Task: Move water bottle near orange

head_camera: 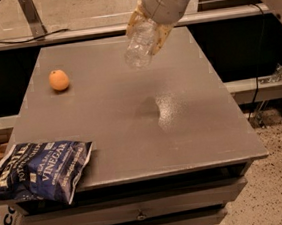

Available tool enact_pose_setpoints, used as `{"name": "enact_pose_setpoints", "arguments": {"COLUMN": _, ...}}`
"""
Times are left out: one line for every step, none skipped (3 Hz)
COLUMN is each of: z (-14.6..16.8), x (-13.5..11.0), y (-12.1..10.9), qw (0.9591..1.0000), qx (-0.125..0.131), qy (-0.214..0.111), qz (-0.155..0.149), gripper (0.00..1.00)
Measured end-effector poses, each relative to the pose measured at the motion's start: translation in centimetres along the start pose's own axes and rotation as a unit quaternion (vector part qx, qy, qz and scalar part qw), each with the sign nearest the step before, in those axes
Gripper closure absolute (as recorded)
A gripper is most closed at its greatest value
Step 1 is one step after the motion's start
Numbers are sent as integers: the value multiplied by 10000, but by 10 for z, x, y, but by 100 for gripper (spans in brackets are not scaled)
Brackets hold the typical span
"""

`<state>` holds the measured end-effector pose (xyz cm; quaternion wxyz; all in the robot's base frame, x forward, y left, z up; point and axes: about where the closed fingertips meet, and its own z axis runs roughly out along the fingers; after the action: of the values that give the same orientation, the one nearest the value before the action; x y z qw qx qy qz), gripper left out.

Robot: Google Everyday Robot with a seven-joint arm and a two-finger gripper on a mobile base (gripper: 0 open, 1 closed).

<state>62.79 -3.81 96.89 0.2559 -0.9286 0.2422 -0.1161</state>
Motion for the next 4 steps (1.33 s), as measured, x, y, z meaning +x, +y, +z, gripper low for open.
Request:
{"name": "enact_pose_setpoints", "arguments": {"z": 10, "x": -18, "y": -43, "qw": 9986, "qx": 192, "qy": -84, "qz": -493, "gripper": 100}}
{"name": "enact_pose_setpoints", "arguments": {"z": 30, "x": -29, "y": -75, "qw": 9965, "qx": 243, "qy": -145, "qz": -788, "gripper": 100}}
{"name": "enact_pose_setpoints", "arguments": {"z": 51, "x": -37, "y": -98, "qw": 9951, "qx": 270, "qy": -247, "qz": -918, "gripper": 100}}
{"name": "enact_pose_setpoints", "arguments": {"z": 65, "x": -45, "y": -112, "qw": 9942, "qx": 301, "qy": -341, "qz": -977, "gripper": 100}}
